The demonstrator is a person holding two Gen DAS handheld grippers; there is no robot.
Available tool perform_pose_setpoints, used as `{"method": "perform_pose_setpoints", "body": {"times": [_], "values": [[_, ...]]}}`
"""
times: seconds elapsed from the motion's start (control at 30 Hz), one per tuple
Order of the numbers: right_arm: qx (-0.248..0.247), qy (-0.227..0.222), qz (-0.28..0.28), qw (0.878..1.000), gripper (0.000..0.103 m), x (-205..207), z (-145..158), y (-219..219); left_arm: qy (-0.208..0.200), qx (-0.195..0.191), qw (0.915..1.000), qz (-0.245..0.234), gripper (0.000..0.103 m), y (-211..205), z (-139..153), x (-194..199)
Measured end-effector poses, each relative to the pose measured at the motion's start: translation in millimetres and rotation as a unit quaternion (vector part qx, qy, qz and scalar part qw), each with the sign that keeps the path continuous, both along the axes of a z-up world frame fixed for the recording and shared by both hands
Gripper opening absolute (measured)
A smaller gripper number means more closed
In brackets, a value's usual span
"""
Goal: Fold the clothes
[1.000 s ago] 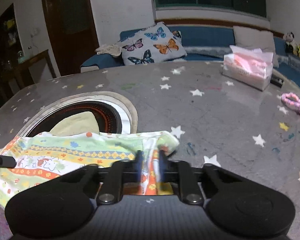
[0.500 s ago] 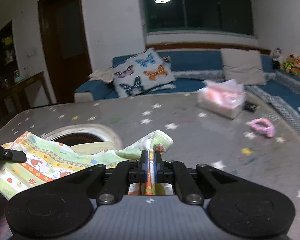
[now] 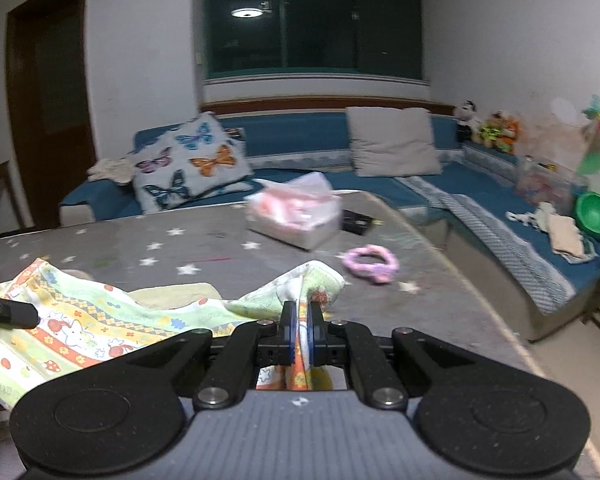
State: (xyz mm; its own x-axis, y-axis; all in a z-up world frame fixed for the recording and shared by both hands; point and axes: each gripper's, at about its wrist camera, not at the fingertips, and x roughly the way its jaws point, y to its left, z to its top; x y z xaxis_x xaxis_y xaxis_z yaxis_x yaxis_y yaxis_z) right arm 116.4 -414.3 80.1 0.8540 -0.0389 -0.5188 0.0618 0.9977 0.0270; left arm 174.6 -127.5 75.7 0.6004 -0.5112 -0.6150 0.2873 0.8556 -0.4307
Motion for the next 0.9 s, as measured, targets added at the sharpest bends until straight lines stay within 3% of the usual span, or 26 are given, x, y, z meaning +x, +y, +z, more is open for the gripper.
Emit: {"method": "perform_pose_setpoints", "body": {"times": [0.4, 0.57, 0.73, 0.9], "values": [[0.003, 0.015, -0.042, 0.999, 0.005, -1.1, -22.9, -39.7, 0.009, 0.047, 0.998, -0.04, 0.011, -47.2, -22.0, 8.0], [0.004, 0.022, -0.05, 0.999, 0.005, -3.4, -33.0, -45.6, 0.017, 0.07, 0.9967, -0.038, 0.017, -47.3, -30.4, 9.2], [0.004, 0.043, -0.062, 0.997, 0.005, 0.7, -44.3, -50.3, 0.015, 0.095, 0.995, -0.025, 0.044, -43.1, -34.6, 10.9], [0.003, 0.047, -0.068, 0.997, 0.01, -1.8, -46.4, -52.5, 0.016, 0.104, 0.9944, -0.011, 0.057, -35.7, -36.1, 13.1]]}}
